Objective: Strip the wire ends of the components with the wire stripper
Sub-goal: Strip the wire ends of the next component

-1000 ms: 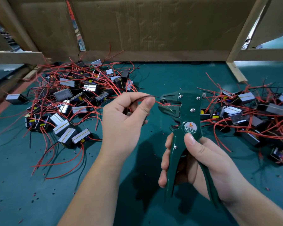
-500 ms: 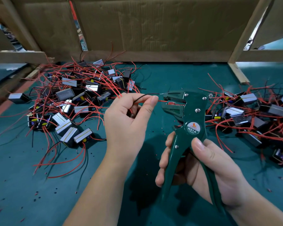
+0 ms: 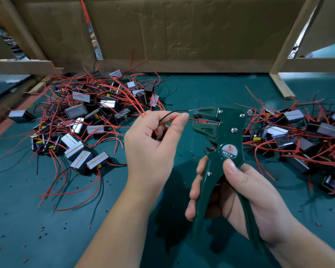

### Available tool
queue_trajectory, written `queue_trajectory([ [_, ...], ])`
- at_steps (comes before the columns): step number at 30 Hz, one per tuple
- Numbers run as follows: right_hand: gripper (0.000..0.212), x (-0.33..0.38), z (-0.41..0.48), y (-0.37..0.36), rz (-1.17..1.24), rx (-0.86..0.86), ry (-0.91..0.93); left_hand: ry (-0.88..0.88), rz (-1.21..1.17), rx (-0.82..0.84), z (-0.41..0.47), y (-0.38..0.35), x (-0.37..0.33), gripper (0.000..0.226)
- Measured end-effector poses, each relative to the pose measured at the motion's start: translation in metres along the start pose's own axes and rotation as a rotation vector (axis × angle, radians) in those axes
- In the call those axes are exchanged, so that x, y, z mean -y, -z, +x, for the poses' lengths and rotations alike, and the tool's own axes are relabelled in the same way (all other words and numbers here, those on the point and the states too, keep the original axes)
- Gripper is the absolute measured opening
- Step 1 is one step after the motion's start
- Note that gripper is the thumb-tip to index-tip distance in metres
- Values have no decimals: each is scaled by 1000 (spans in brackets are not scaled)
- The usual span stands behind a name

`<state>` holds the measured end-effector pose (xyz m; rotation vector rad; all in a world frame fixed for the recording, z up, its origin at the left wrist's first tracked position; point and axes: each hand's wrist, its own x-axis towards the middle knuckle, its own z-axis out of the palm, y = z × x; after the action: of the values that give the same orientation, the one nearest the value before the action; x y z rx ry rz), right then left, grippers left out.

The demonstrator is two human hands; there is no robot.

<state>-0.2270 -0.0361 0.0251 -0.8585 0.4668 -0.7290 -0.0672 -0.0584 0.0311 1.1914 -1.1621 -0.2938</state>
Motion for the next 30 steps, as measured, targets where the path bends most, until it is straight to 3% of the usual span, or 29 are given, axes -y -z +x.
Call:
queue_trajectory([
  [30,50,3,-4,-1,-3,41,-37,-92,78,84,1,4,-3,13],
])
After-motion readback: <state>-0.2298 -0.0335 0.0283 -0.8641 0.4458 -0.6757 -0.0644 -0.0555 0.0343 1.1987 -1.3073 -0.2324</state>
